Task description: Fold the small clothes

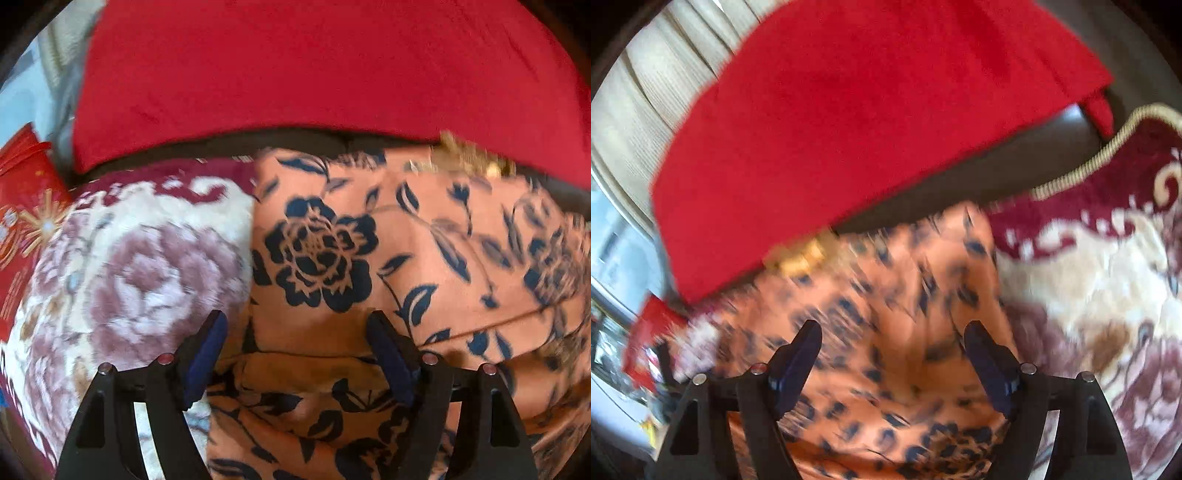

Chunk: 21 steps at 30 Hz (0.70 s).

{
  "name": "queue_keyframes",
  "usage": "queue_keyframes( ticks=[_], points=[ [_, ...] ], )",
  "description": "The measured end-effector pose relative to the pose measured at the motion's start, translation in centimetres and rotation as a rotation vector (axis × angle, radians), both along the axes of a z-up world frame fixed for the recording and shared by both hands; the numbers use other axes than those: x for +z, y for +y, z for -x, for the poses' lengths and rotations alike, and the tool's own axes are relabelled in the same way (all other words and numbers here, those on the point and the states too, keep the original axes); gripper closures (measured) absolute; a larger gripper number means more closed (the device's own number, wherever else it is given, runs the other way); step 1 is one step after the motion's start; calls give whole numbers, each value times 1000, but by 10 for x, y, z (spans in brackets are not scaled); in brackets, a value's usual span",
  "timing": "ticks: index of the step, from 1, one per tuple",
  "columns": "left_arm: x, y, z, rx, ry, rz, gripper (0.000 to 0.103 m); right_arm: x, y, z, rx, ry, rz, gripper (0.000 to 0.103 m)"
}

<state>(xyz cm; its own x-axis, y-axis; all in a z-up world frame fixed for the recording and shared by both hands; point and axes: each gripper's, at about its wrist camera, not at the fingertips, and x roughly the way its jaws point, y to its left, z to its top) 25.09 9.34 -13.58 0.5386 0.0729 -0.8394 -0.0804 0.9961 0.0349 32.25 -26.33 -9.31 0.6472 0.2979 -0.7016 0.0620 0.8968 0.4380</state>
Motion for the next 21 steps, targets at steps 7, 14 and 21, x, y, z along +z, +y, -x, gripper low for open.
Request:
queue_keyframes(
  ticks=[7,14,21],
  points=[
    [65,-42,7,-101,-180,202,21,-10,23,-39,123,-29,-279,20],
    [5,-142,-17,-320,14,-12,17,-80,20,-61,98,137,-337,21],
    [48,-124,-3,-269,-148,1,13,-49,19,-53,129,48,-319,19]
  ],
)
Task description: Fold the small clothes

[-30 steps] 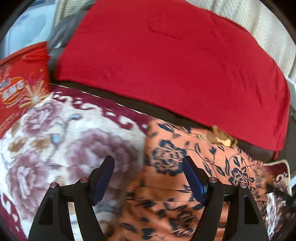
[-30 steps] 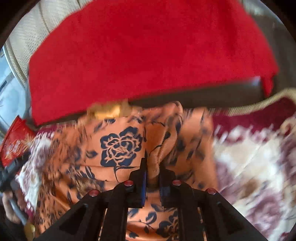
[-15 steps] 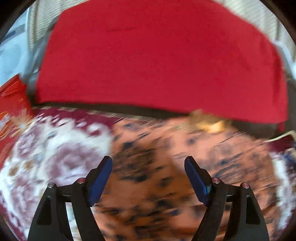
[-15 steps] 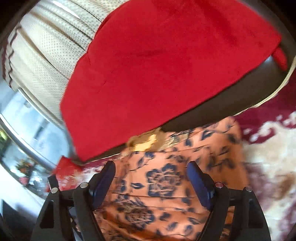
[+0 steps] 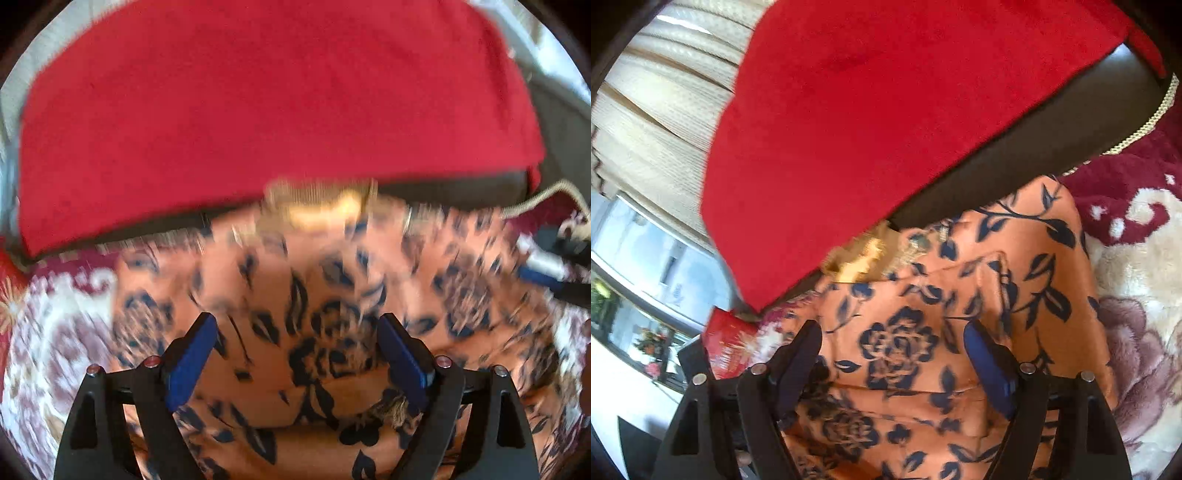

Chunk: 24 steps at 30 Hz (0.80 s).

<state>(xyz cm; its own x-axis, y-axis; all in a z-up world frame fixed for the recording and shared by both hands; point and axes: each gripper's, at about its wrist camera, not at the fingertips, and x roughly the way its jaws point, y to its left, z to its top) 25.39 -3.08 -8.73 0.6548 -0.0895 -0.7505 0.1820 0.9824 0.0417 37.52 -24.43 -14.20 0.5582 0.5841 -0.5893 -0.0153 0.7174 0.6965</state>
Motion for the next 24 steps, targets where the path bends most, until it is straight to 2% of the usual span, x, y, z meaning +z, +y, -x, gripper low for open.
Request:
queue_keyframes(
  ticks=[1,2,3,4,5,7,9,11,12,13,14,15,16,17,18,20,22,24],
  points=[
    [-3,0,-1,15,-11,-54,13,-4,1,-1,3,3,-4,18],
    [-15,-1,-9,37,49,-120,13,-13,1,-3,4,31,5,18],
    [-30,2,-17,36,125,-129,11,-27,-11,-4,3,100,13,18],
    [-32,13,-17,42,147,-56,11,-34,-14,-4,-3,105,-12,19],
    [-25,27,-12,70,131,22,11,-28,-15,-2,-15,83,-23,19],
    [-9,38,-6,112,97,55,12,-14,-11,2,-21,63,0,18],
    [12,46,-4,142,27,83,12,7,-3,6,-3,2,29,17],
    [16,43,-5,131,29,114,12,19,7,5,34,-44,-7,17],
    [6,34,-13,101,74,91,11,21,13,-1,47,-56,-9,17],
    [-9,23,-22,69,127,36,11,18,18,-8,45,-50,6,16],
    [-30,12,-30,51,189,-40,6,9,21,-17,43,-35,13,13],
    [-36,11,-31,66,184,-41,2,-13,24,-33,50,28,32,13],
    [-28,19,-29,93,175,6,2,-38,23,-44,43,137,45,22],
    [-16,30,-24,100,178,67,3,-40,17,-40,-5,122,18,22],
    [-7,39,-18,96,165,99,3,-29,15,-32,-13,81,9,21],
    [21,69,8,109,74,96,3,-7,15,-14,23,26,41,21],
    [41,98,38,117,12,103,3,14,8,18,41,-18,118,21],
    [51,137,78,129,-23,126,3,32,-8,65,53,-49,139,21]
  ],
)
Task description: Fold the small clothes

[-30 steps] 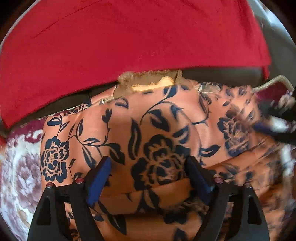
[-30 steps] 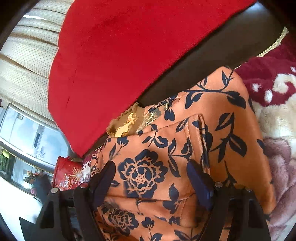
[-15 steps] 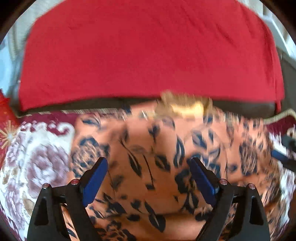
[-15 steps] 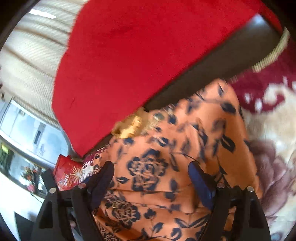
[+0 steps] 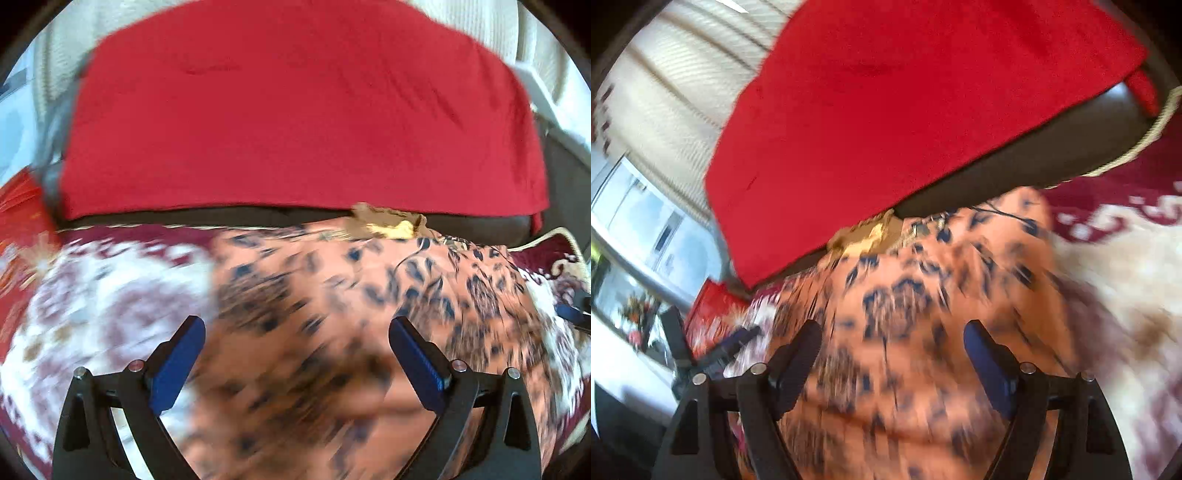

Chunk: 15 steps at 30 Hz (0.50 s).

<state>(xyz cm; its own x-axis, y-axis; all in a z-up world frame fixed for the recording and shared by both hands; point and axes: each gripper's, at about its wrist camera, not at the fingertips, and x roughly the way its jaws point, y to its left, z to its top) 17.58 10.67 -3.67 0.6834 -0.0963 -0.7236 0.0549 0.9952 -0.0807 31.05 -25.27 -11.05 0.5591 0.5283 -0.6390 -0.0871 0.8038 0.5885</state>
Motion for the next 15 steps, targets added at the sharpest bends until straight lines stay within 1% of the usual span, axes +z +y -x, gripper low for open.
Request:
queue_keyframes(
  ticks=[2,3,4,5,6,8,9,11,14,15],
  points=[
    [1,40,39,0,-17,84,3,8,-17,41,-5,-8,-16,19],
    [-4,53,58,5,-11,116,3,6,-25,71,-3,4,-23,19],
    [-8,69,79,18,-1,140,3,5,-34,92,-10,9,-19,19],
    [-15,86,105,30,-5,176,3,-1,-40,121,-20,15,-5,19],
    [-25,95,116,49,-3,194,3,-3,-49,146,-24,30,0,19],
    [-43,111,147,96,40,219,3,-15,-60,187,-26,73,-18,18],
    [-51,112,160,108,54,242,3,-26,-59,205,-27,94,-34,20],
    [-65,115,178,142,95,265,3,-44,-54,236,-15,120,-74,20],
    [-83,105,198,157,140,274,3,-55,-52,254,-18,135,-108,20],
    [-89,101,202,162,154,268,3,-60,-49,256,-20,131,-91,20]
  ],
)
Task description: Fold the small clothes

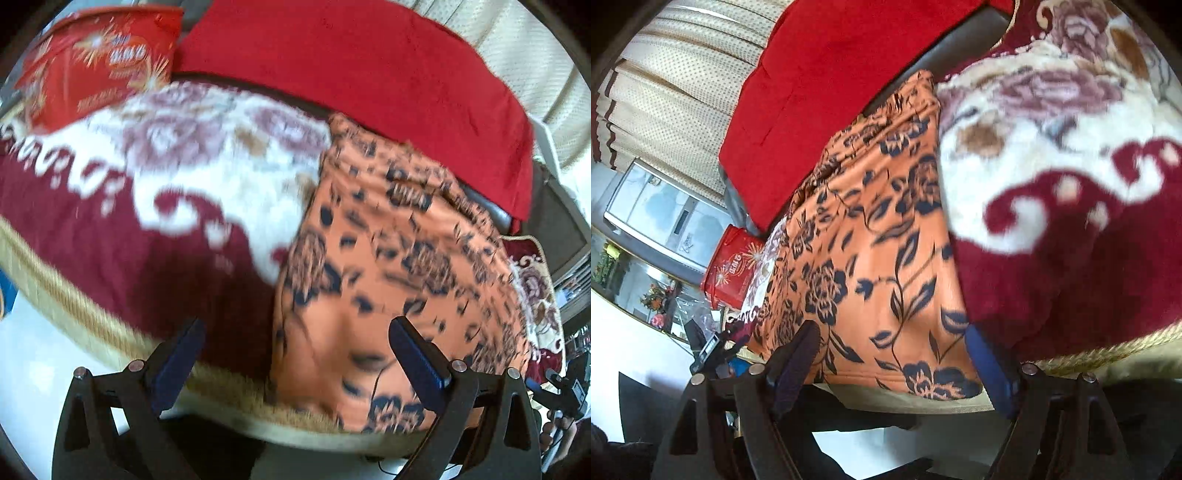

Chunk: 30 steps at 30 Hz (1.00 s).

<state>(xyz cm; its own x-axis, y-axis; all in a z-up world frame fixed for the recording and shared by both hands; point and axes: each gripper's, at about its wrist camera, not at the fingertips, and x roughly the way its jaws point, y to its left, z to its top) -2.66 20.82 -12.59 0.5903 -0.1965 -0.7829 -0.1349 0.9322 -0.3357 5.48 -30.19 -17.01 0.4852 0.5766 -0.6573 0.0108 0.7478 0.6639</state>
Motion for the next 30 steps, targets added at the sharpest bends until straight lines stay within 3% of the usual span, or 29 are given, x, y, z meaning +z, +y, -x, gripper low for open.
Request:
queue_keyframes(
  ticks=[5,6,7,8,10,13,15,16,17,18,20,25,27,29,30],
  points=[
    [-26,-13,2,41,103,-119,4,-26,6,-9,-58,60,47,27],
    [-27,-16,2,47,112,-148,4,-25,6,-8,-58,56,47,44],
    [-27,-18,3,54,108,-163,4,-23,7,-7,-48,54,47,72],
    [-26,-19,4,62,104,-178,6,-23,8,-6,-42,59,43,77],
    [-26,-21,6,71,96,-187,10,-23,6,-3,-51,60,33,77],
    [-25,-25,3,65,108,-196,33,-29,1,-6,-81,87,-3,75],
    [-20,-26,4,61,100,-193,57,-31,0,-5,-83,99,-20,75],
    [-19,-26,4,55,98,-197,64,-31,0,-6,-85,101,-22,75],
    [-18,-26,5,53,95,-192,85,-31,0,-6,-84,102,-24,75],
    [-16,-24,6,34,88,-157,95,-31,-1,-4,-81,100,-17,77],
    [-7,-25,10,31,70,-157,95,-28,2,-4,-70,105,0,95],
    [33,-26,24,7,-57,-113,95,2,-4,6,-72,40,-72,96],
    [25,-24,16,2,-35,-115,94,4,-7,3,-48,35,-73,92],
    [4,-22,6,1,19,-113,93,-12,-7,-2,-50,107,-66,82],
    [-8,-24,2,3,56,-123,85,-23,-6,-4,-45,142,-74,66]
  ],
)
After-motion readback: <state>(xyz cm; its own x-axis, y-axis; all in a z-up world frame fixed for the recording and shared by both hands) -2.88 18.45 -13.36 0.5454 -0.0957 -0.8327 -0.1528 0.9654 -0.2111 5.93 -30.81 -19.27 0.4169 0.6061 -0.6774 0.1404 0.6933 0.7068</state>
